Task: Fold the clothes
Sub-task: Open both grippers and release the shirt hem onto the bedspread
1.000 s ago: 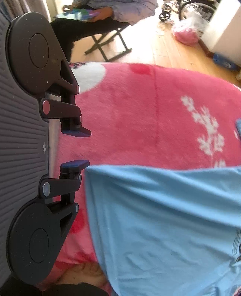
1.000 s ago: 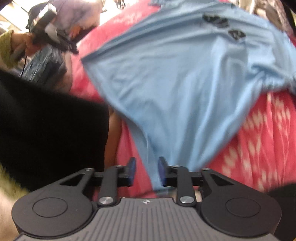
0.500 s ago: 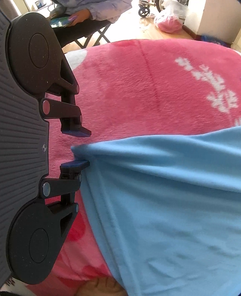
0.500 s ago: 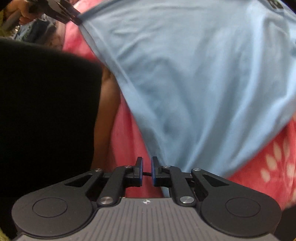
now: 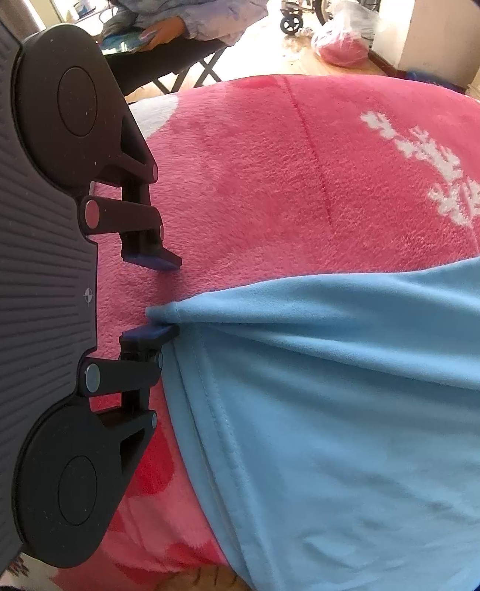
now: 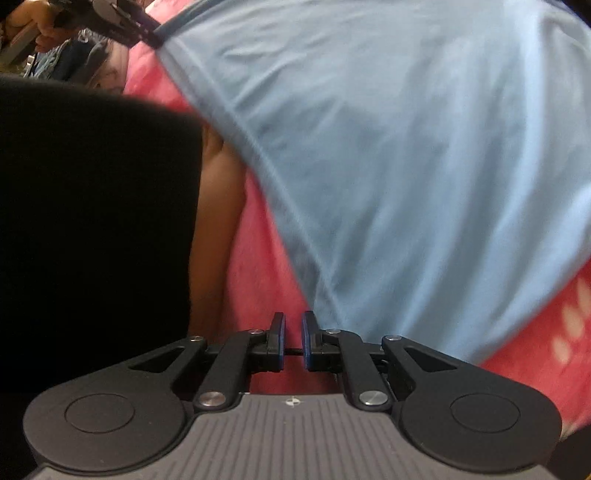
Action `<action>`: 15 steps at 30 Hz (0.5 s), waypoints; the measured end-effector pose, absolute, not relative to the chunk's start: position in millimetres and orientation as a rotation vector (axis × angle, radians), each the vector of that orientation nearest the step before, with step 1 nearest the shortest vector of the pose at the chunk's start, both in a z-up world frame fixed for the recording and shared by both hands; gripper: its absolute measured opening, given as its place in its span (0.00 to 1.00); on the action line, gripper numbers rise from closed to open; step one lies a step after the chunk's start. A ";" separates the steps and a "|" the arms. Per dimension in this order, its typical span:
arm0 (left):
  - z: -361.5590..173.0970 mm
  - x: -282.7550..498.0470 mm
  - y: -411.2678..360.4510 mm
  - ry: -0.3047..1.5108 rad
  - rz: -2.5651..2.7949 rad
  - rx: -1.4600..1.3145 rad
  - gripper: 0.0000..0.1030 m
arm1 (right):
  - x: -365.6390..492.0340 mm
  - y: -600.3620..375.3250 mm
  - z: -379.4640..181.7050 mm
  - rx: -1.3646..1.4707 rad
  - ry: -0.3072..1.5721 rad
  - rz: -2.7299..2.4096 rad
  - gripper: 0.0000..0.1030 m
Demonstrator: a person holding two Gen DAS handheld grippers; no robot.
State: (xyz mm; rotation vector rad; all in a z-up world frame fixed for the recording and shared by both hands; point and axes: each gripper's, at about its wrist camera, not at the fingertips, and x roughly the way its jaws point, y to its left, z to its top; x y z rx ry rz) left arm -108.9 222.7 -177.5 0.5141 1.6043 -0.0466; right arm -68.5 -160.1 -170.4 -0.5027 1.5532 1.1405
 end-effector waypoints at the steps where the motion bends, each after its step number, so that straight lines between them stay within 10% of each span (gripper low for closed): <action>1: -177.5 -109.5 222.3 1.602 -0.048 0.518 0.32 | -67.6 -161.5 -165.8 -0.501 1.547 1.136 0.12; 15: -147.6 -117.9 237.7 1.584 0.011 0.429 0.34 | -49.0 -192.8 -153.9 -0.405 1.574 0.953 0.18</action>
